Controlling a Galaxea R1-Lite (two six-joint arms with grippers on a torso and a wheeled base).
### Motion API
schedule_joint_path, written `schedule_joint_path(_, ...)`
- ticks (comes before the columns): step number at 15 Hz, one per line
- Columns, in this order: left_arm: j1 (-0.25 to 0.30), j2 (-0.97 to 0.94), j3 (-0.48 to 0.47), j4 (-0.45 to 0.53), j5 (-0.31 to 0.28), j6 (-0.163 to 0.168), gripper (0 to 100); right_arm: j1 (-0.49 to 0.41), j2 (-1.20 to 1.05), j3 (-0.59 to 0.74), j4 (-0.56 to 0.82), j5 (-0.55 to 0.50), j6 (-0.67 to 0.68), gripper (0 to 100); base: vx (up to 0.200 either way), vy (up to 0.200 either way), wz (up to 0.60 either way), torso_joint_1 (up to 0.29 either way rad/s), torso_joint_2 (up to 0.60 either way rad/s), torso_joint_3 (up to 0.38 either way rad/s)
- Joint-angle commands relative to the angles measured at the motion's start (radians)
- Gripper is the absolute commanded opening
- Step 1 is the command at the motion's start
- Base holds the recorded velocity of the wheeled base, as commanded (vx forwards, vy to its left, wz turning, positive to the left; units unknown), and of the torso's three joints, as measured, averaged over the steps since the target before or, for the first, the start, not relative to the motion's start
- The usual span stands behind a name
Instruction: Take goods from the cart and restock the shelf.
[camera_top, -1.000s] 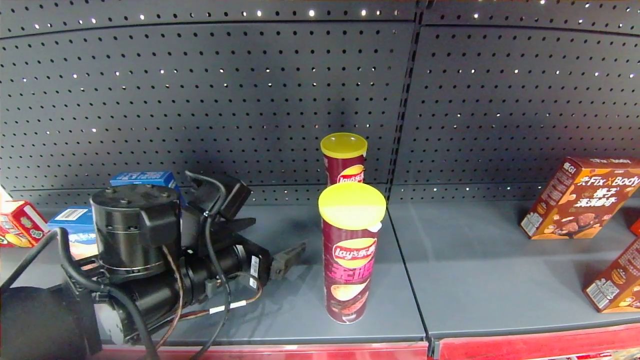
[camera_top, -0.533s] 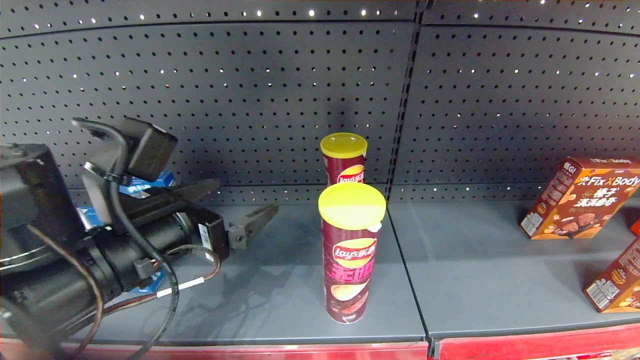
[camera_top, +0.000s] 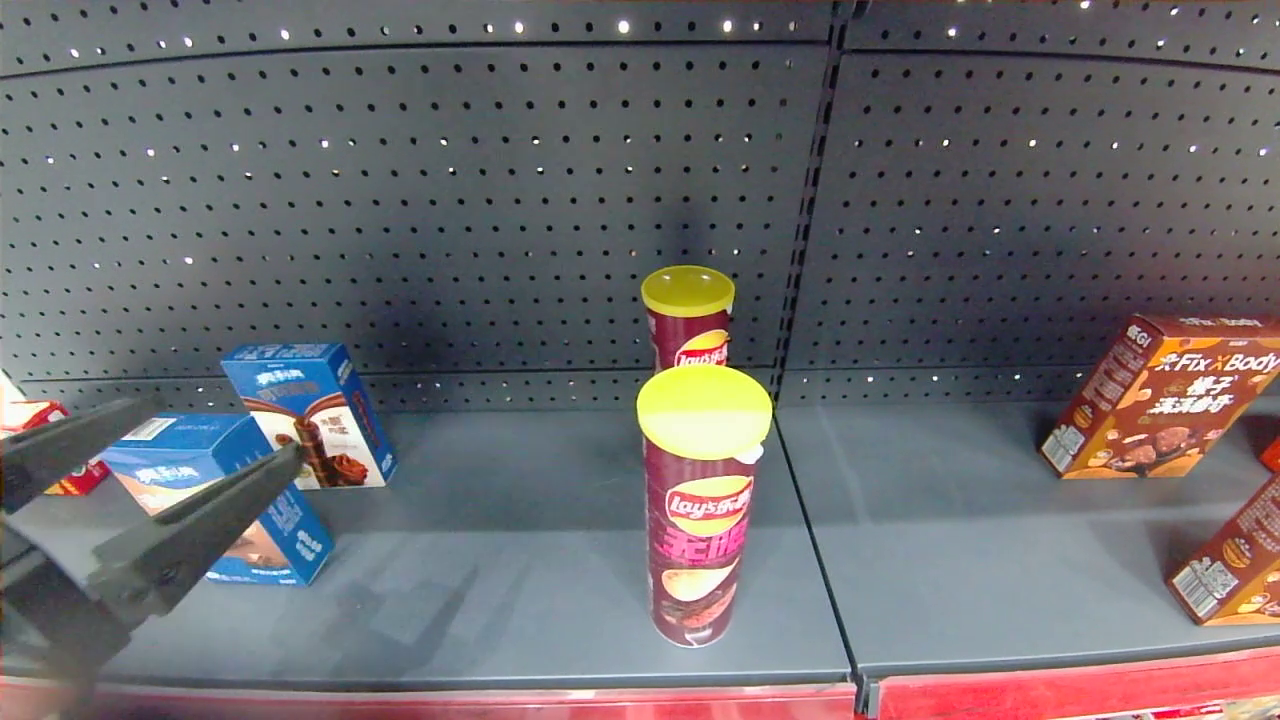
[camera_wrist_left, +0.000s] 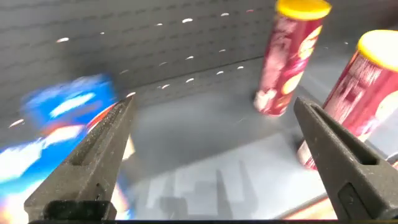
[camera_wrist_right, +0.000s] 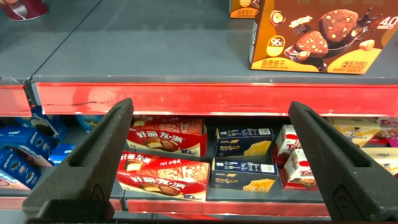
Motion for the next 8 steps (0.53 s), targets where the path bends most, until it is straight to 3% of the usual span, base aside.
schedule_joint_path(1, 0.131, -0.303, 0.154, 0.082, -0.005, -0.003, 100, 0.000, 0.001, 0.000, 0.000, 0.000, 0.000, 100, 0.000, 0.000, 0.00, 0.000, 0.00, 0.000)
schedule_joint_path(3, 0.264, -0.523, 0.268, 0.196, -0.042, -0.017, 100, 0.000, 0.001, 0.000, 0.000, 0.000, 0.000, 100, 0.000, 0.000, 0.00, 0.000, 0.00, 0.000)
schedule_joint_path(4, 0.313, -0.647, 0.323, 0.265, -0.091, -0.017, 100, 0.000, 0.001, 0.000, 0.000, 0.000, 0.000, 100, 0.000, 0.000, 0.00, 0.000, 0.00, 0.000)
schedule_joint_path(5, 0.327, -0.682, 0.337, 0.285, -0.105, -0.017, 100, 0.000, 0.001, 0.000, 0.000, 0.000, 0.000, 100, 0.000, 0.000, 0.00, 0.000, 0.00, 0.000)
schedule_joint_path(6, 0.387, -0.883, 0.404, 0.412, -0.159, -0.009, 100, 0.000, 0.001, 0.000, 0.000, 0.000, 0.000, 100, 0.000, 0.000, 0.00, 0.000, 0.00, 0.000)
schedule_joint_path(8, 0.390, -0.879, 0.430, 0.427, -0.091, -0.014, 100, 0.000, 0.001, 0.000, 0.000, 0.000, 0.000, 100, 0.000, 0.000, 0.00, 0.000, 0.00, 0.000)
